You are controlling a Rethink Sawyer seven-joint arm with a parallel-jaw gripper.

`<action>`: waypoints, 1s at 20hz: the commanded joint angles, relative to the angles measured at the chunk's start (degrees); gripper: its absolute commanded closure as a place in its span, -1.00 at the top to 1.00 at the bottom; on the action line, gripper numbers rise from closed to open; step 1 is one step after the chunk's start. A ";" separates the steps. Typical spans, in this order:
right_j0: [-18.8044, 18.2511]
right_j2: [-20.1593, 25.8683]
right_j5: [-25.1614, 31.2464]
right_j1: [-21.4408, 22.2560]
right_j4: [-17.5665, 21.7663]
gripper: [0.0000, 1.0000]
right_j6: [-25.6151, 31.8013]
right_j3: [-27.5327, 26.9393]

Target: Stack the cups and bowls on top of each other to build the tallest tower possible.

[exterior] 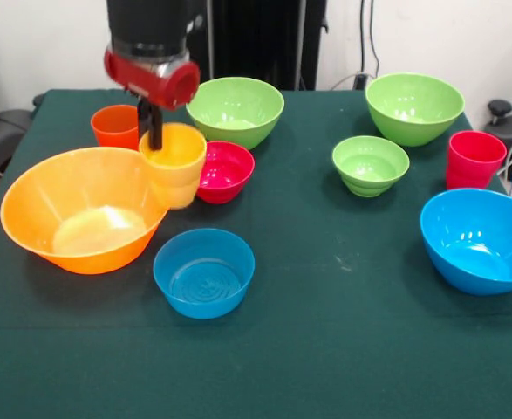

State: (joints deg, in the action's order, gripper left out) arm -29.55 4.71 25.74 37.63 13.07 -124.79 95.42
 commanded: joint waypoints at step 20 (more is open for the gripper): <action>4.68 2.88 16.59 -9.33 3.65 -1.00 7.72 -18.95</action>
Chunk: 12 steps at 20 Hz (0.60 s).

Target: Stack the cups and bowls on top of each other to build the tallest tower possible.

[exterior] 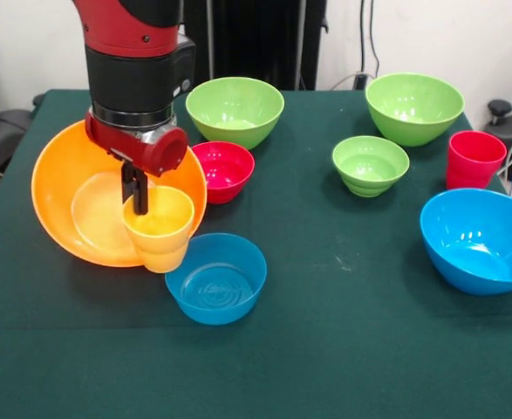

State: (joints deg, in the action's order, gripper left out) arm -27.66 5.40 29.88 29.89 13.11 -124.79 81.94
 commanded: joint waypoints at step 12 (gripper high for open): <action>2.98 3.12 12.65 -1.41 3.50 -1.00 5.91 -5.36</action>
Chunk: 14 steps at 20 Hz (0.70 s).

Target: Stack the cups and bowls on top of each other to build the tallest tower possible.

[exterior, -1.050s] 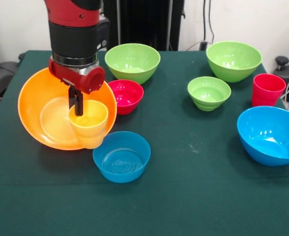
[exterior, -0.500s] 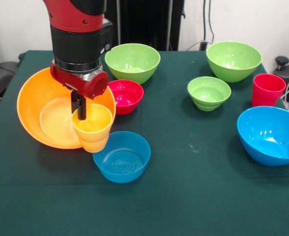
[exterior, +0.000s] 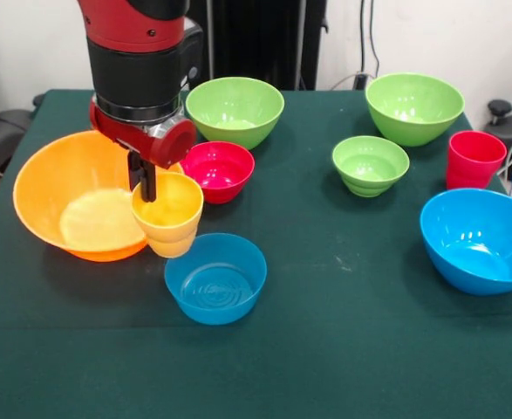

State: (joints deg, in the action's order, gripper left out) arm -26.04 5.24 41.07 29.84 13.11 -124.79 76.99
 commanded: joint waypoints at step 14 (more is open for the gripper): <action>1.65 4.92 -6.76 -3.72 0.46 -1.00 -0.22 3.48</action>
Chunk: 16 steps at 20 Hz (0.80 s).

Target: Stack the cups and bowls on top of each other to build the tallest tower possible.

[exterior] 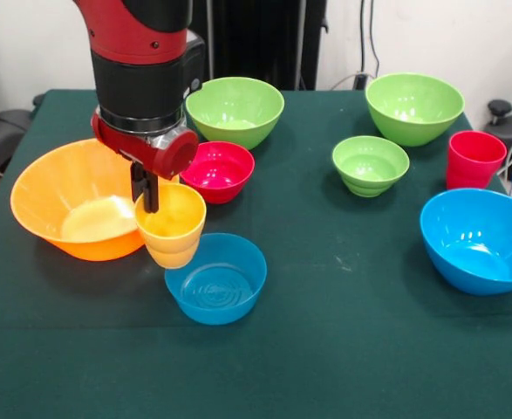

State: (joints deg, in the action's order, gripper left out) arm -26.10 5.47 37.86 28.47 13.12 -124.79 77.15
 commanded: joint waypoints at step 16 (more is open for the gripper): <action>3.14 4.56 -2.94 -0.94 -4.50 -1.00 -3.89 8.31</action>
State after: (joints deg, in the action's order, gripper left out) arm -25.24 5.59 34.96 27.65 10.59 -124.79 81.02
